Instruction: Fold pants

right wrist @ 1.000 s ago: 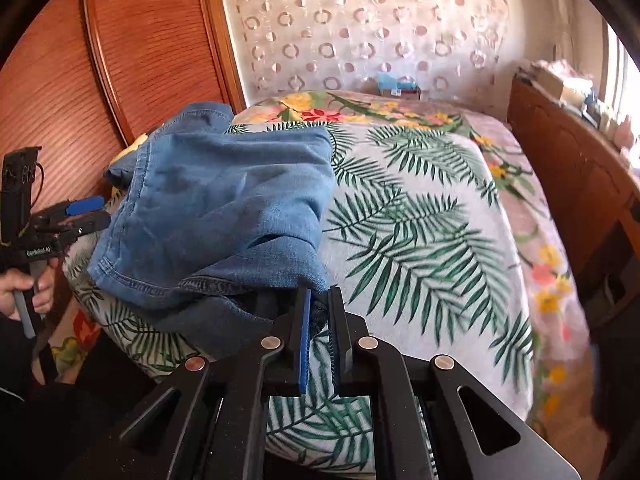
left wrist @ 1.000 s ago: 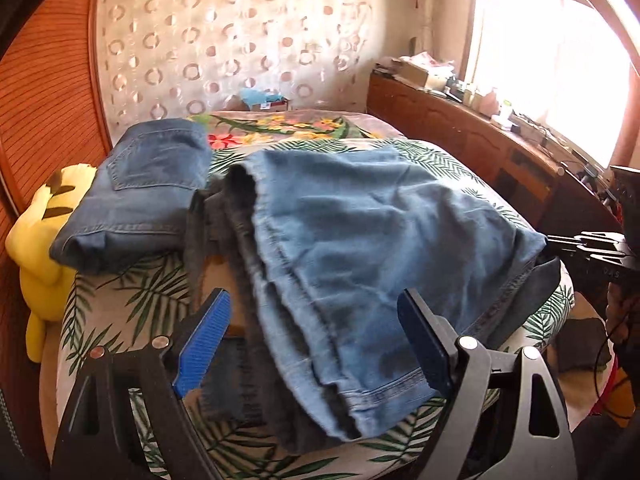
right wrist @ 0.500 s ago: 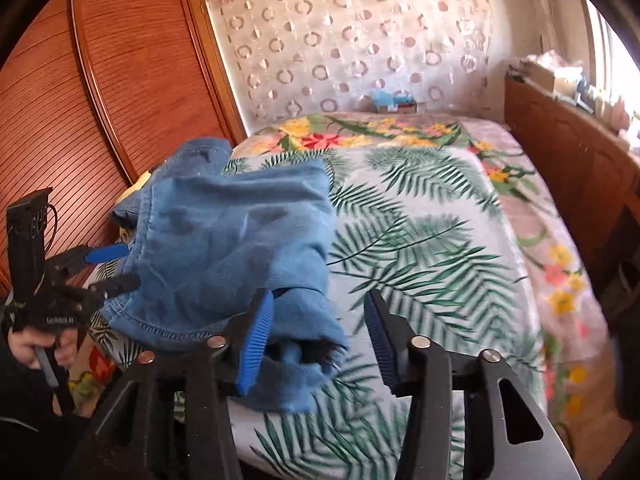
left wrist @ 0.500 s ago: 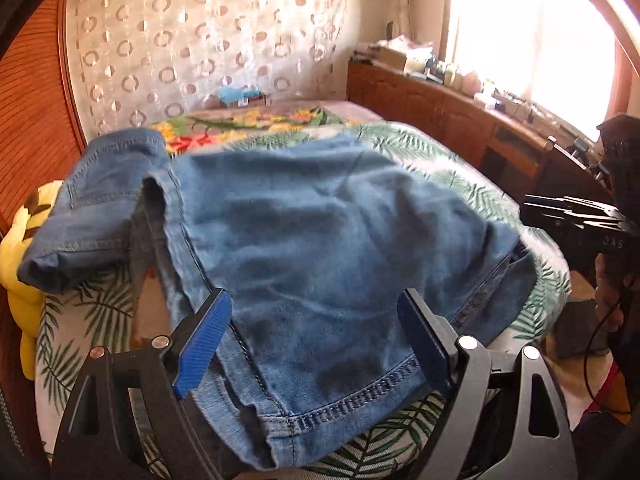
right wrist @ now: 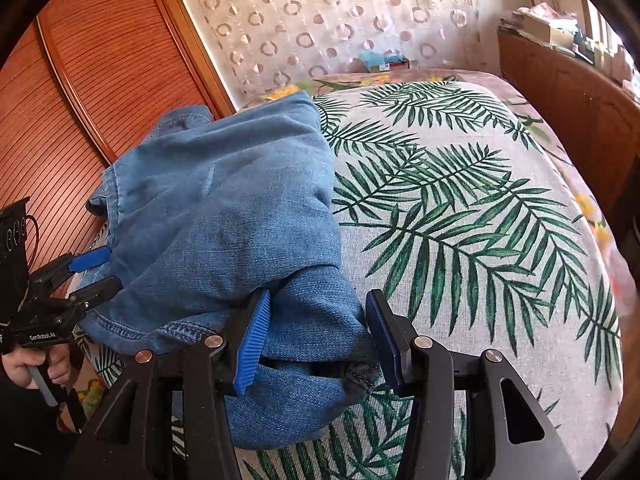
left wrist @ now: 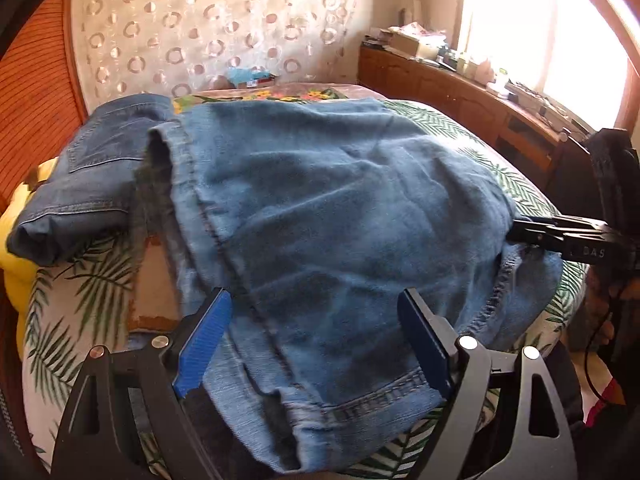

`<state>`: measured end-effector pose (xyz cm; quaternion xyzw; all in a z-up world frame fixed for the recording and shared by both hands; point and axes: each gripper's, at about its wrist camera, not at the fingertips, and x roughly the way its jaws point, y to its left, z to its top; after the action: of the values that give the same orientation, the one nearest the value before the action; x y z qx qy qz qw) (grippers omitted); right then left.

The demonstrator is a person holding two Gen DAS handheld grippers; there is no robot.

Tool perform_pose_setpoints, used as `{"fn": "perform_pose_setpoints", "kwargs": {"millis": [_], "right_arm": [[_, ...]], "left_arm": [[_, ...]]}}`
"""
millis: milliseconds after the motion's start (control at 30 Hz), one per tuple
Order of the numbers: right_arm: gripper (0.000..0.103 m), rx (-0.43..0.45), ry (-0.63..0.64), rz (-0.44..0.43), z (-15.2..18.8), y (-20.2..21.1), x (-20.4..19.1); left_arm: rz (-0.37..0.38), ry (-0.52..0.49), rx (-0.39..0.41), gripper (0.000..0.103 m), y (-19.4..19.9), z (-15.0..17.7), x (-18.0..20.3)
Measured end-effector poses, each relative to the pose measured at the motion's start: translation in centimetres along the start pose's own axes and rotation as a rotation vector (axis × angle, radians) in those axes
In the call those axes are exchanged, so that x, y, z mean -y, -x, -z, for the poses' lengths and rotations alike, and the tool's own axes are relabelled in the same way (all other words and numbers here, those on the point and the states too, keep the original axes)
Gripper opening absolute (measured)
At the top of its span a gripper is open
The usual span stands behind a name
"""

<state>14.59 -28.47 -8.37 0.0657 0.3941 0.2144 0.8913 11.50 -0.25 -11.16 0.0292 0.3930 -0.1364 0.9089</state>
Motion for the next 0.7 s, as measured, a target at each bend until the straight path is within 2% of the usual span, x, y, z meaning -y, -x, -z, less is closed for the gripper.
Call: {"fn": "perform_pose_setpoints", "kwargs": {"millis": [33,100,133,300,467,600,700], "right_arm": [[0.027,-0.007,-0.004,-0.021,-0.3,-0.2,-0.1],[0.012,-0.007,0.018,-0.026,-0.7,0.2,-0.7],[0.010,0.003,0.026,-0.020,-1.0,0.6,-0.9],[0.009,0.089,0.069,0.003,-3.9,3.0,-3.3],[0.008,0.162,0.140,-0.026,-7.6,4.6,-7.6],[0.008,0.193,0.231,-0.087,-9.7,4.1,-12.7],[0.008,0.186,0.288,-0.152,-9.9,2.9,-16.1]], "left_arm": [[-0.006,0.010,0.002,0.085,0.1,0.0,-0.3],[-0.012,0.039,0.008,0.085,0.5,0.1,-1.4],[-0.021,0.050,0.011,0.085,0.7,0.2,-1.8],[-0.040,0.105,0.047,0.085,2.8,0.9,-4.4],[-0.060,0.128,0.092,0.085,5.3,1.4,-6.4],[-0.085,0.156,0.122,0.085,7.3,2.0,-8.4],[-0.111,0.177,0.139,0.085,8.7,2.7,-10.2]]}}
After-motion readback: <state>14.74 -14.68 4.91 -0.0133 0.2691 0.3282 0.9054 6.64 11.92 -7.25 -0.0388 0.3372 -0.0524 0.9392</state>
